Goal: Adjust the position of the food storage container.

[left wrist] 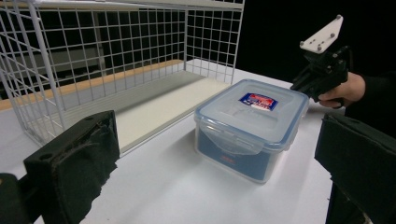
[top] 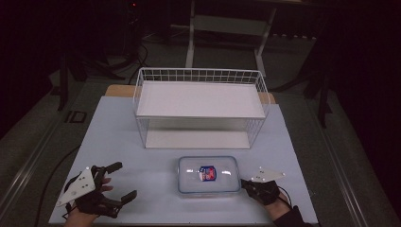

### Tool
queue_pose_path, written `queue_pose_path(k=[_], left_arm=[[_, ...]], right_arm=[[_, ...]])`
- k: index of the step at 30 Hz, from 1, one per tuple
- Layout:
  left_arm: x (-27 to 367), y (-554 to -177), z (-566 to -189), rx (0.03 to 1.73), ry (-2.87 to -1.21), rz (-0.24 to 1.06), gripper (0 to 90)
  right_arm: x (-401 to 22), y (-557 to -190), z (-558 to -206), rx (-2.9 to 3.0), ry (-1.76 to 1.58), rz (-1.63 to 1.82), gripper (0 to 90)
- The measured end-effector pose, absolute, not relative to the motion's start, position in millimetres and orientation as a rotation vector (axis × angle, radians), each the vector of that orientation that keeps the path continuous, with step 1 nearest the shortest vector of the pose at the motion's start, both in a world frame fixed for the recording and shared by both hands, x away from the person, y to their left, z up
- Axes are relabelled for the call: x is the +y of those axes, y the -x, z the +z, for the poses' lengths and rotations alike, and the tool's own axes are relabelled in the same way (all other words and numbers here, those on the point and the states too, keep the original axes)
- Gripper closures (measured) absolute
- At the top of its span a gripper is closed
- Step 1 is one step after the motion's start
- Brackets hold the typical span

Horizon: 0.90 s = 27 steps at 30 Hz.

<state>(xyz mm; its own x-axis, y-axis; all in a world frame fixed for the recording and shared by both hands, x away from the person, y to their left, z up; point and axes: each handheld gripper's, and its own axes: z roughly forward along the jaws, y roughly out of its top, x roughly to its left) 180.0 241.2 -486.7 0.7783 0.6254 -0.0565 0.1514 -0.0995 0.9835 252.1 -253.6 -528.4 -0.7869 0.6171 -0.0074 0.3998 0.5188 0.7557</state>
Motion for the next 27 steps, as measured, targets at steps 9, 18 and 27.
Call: queue_pose_path(k=[9, 18, 27], left_arm=[[240.8, -180.0, -487.1, 0.624, -1.653, 0.440, 0.0], [239.3, -178.7, -484.0, 0.611, -1.654, 0.435, 0.0], [231.1, -178.2, -479.6, 0.636, -1.688, 0.404, 0.0]], right_arm=[[-239.2, -256.1, -527.7, 2.512, -0.798, 1.122, 89.9], [-251.4, -251.7, -520.8, 2.454, -0.827, 1.132, 88.6], [-261.6, -239.8, -485.5, 2.312, -0.832, 1.254, 76.2]])
